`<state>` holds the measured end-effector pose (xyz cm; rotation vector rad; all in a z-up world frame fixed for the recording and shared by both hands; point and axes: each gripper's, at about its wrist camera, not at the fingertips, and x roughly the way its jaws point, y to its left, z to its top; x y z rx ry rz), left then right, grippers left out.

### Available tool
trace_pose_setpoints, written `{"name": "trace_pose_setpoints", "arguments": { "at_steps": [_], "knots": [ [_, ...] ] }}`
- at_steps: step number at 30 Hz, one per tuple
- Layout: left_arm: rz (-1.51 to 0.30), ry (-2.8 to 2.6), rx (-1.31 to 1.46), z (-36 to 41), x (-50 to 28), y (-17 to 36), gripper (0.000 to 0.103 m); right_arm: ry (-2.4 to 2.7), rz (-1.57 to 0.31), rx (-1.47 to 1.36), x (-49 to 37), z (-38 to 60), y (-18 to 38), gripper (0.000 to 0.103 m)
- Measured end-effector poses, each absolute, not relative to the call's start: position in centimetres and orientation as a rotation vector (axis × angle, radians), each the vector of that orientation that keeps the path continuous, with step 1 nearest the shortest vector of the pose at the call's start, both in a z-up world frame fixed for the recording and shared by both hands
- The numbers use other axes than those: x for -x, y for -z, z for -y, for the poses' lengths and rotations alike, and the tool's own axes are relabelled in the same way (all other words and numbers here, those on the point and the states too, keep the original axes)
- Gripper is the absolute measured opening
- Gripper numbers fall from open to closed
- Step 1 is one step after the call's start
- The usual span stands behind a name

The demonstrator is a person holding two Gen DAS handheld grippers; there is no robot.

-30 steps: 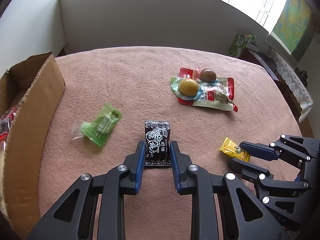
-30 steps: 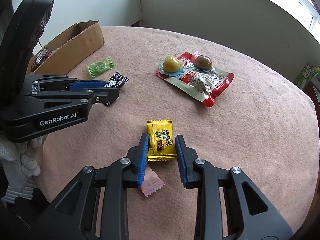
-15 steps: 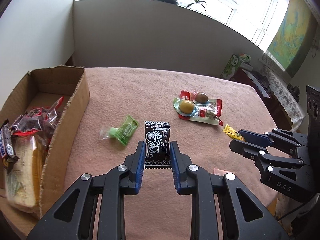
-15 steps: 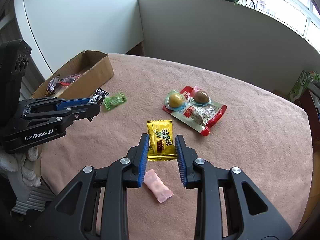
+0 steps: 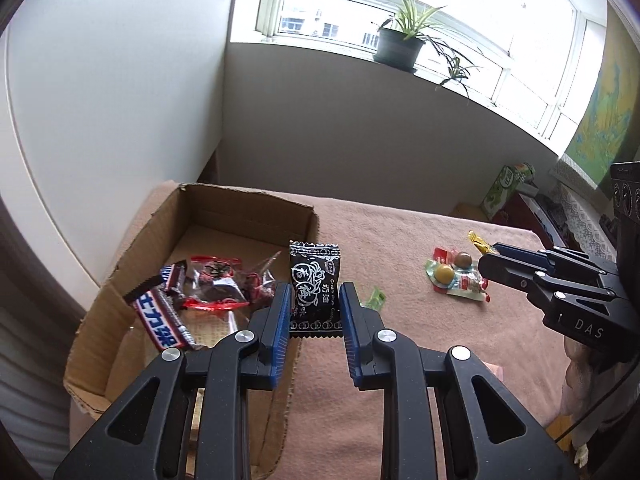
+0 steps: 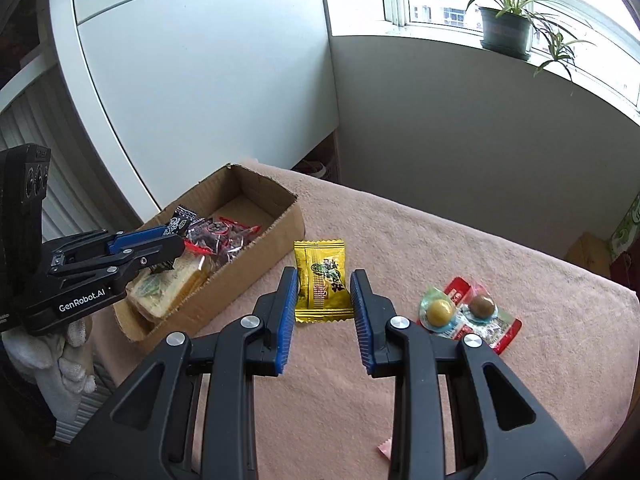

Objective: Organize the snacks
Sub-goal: 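Carry the black packet with the left gripper while the right carries the yellow candy into the box, then grasp the green candy with the left gripper while the right grasps the pink candy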

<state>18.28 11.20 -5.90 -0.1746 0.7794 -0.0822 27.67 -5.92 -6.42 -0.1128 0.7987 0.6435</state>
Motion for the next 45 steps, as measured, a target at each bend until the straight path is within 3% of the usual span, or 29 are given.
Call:
{"name": "trace_pose_setpoints", "arguments": {
  "at_steps": [14, 24, 27, 29, 30, 45],
  "knots": [
    [-0.805, -0.05, 0.255, -18.8, -21.4, 7.0, 0.023, -0.72, -0.842, 0.128, -31.6, -4.5, 7.3, 0.028],
    [-0.841, -0.076, 0.281, -20.0, -23.1, 8.4, 0.023, -0.714, -0.891, 0.155, -33.6, -7.6, 9.2, 0.029],
    [-0.856, -0.079, 0.284, -20.3, -23.3, 8.5, 0.023, -0.716, -0.893, 0.155, -33.8, -7.7, 9.1, 0.035],
    [-0.854, -0.082, 0.285, -20.4, -23.5, 8.4, 0.023, -0.71, -0.88, 0.152, -33.8, -7.4, 8.8, 0.053],
    [-0.854, -0.084, 0.285, -20.4, -23.5, 8.4, 0.025, -0.709, -0.873, 0.15, -33.7, -7.2, 8.6, 0.055],
    [-0.806, -0.005, 0.27, -17.5, -21.7, 6.4, 0.025, -0.654, -0.85, 0.093, -29.5, 2.1, 7.3, 0.055]
  ]
}}
